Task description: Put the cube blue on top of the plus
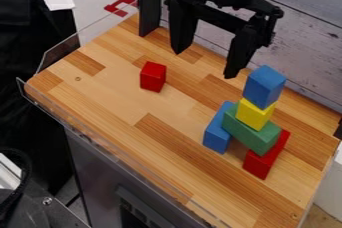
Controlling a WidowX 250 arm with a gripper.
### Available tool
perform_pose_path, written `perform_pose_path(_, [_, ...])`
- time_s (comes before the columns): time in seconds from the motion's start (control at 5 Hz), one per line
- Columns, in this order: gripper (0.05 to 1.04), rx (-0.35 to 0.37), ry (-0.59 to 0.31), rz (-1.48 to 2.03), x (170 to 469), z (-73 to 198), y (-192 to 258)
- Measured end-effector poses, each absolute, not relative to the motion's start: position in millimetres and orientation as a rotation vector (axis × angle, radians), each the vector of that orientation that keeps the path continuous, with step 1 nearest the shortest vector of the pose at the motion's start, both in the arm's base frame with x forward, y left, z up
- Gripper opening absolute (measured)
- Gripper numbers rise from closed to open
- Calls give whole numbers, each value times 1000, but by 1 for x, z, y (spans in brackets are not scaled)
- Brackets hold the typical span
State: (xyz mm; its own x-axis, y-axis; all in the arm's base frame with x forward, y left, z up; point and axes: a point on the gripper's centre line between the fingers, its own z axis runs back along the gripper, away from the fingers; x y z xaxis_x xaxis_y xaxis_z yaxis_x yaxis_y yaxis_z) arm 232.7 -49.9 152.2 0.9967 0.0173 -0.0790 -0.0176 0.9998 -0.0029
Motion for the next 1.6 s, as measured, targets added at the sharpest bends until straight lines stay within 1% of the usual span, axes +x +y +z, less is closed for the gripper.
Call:
perform_pose_path(0.2, [999,0,102,18,231,147,-50])
perform_pose_path(0.4, [999,-28,82,6,238,147,-56])
perform_pose_path(0.6, [999,-35,77,-32,245,147,-68])
perform_pose_path(0.8, [999,-33,92,-51,250,142,-73])
perform_pose_path(1.2, [999,-8,154,-93,259,124,-86])
perform_pose_path(1.6, [999,-14,171,-86,264,116,-89])
